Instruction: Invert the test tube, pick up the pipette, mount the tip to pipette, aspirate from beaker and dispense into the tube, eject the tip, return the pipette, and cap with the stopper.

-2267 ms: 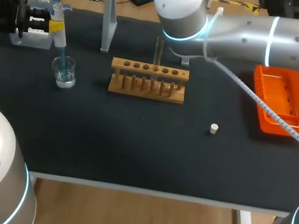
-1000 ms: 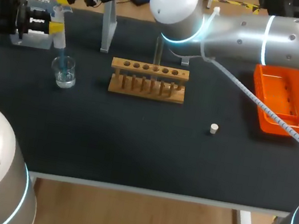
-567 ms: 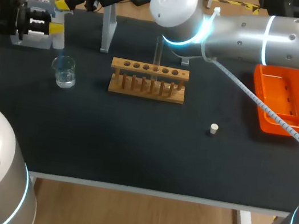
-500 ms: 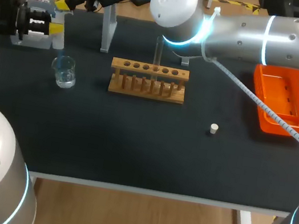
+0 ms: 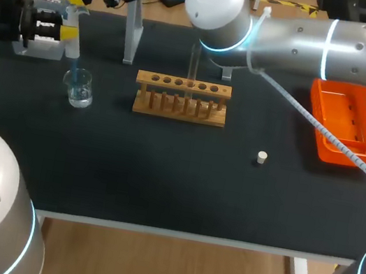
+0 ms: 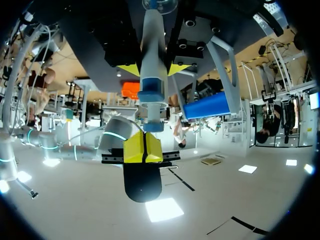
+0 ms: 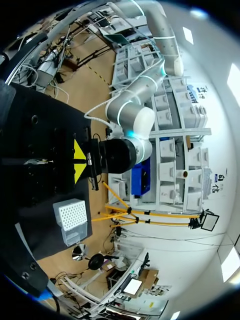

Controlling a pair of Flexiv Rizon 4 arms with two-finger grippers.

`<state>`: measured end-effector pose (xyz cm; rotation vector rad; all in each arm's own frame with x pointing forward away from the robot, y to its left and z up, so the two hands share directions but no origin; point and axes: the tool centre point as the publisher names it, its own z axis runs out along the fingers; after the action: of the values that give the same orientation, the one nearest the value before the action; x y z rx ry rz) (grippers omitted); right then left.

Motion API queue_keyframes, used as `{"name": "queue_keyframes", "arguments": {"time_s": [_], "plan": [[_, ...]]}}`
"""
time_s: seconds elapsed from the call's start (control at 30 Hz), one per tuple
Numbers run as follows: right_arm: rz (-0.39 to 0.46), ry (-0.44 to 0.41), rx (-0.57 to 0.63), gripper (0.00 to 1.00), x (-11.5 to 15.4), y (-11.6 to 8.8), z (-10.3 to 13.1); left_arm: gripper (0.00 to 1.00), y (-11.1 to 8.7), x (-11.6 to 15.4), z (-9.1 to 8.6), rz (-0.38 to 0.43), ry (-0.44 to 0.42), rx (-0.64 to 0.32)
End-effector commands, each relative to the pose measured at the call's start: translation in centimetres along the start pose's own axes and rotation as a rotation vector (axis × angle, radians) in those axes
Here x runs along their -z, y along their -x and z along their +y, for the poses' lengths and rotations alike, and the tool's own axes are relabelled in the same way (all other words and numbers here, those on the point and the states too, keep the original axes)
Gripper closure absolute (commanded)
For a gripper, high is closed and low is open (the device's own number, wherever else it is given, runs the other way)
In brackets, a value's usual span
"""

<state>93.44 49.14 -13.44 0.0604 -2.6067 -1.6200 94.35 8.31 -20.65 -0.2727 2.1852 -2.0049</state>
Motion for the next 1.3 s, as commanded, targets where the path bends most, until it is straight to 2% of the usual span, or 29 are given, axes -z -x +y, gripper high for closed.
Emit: {"name": "queue_keyframes", "arguments": {"time_s": [0.03, 0.27, 0.3, 0.33, 0.37, 0.53, 0.73, 1.1, 1.3], "plan": [[0.007, 0.004, 0.005, 1.00, 0.6, -0.3, 0.3, 1.00, 0.1, 0.0, -0.2, 0.001, 0.001, 0.001], [0.010, 0.021, 0.015, 1.00, 1.5, -0.5, 0.6, 1.00, 0.1, 0.0, -0.2, 0.001, 0.001, 0.001], [0.006, 0.023, 0.018, 0.69, 1.7, -0.5, 0.7, 1.00, 0.1, 0.0, -0.2, 0.001, 0.001, 0.001], [0.004, 0.026, 0.019, 0.44, 2.0, -0.5, 0.8, 1.00, 0.1, 0.0, -0.2, 0.001, 0.001, 0.001], [-0.001, 0.029, 0.024, 0.00, 2.2, -0.4, 0.9, 1.00, 0.1, 0.0, -0.2, 0.001, 0.001, 0.001], [-0.017, 0.046, 0.033, 0.00, 4.0, -0.1, 1.2, 1.00, 0.1, 0.0, -0.2, 0.001, 0.001, 0.001], [-0.038, 0.054, 0.046, 0.00, 7.7, 0.0, 0.9, 1.00, 0.1, 0.0, -0.2, 0.001, 0.001, 0.001], [-0.077, 0.036, 0.085, 0.00, 16.6, 0.6, -1.5, 1.00, 0.1, 0.0, -0.2, 0.001, 0.001, 0.001], [-0.101, 0.023, 0.087, 0.00, 20.3, 0.7, -3.6, 1.00, 0.1, 0.0, -0.2, 0.001, 0.001, 0.001]]}}
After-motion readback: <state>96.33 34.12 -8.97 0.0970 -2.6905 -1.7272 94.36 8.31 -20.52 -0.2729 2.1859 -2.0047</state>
